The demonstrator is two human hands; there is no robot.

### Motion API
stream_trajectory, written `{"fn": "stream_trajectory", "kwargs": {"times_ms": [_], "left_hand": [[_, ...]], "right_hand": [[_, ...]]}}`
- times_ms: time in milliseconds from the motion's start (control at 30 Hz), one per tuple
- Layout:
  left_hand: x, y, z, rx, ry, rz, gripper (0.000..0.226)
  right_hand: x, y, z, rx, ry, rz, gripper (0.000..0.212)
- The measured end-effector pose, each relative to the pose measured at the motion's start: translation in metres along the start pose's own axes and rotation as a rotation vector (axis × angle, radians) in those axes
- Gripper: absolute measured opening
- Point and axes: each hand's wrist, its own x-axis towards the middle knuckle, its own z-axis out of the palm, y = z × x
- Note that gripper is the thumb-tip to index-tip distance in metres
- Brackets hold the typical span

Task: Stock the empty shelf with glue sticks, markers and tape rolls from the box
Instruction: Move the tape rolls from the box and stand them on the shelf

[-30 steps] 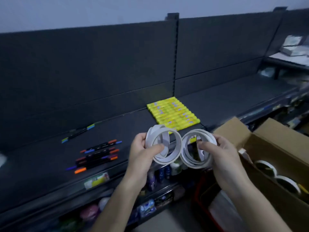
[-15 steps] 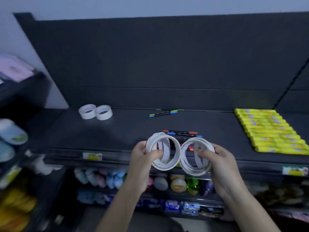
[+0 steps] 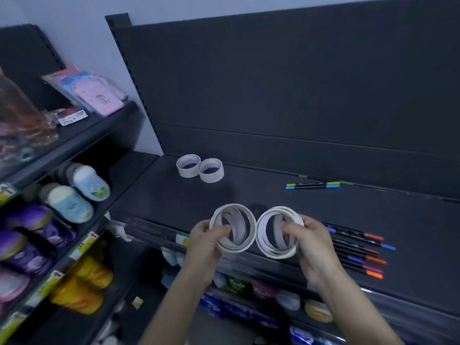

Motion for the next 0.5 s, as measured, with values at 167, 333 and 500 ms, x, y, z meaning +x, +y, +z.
{"fn": "stream_trajectory", "kwargs": {"times_ms": [167,333,500], "left_hand": [[0.051,0.017,-0.020,-0.045,0.033,-0.049,0.009],[0.099,0.027,-0.036,-0.117,0.033,-0.089,0.011],[0.134,0.030,-0.063,-0.155,0.036,-0.146,0.025]], "right_hand": [[0.048,-0.001,0.034,0.001,-0.051,0.053,0.018],[0.089,-0.004,0.058,0.091,-0.118,0.126,0.010],[0.119,0.008,0.085,0.165,-0.082,0.271,0.017]]}}
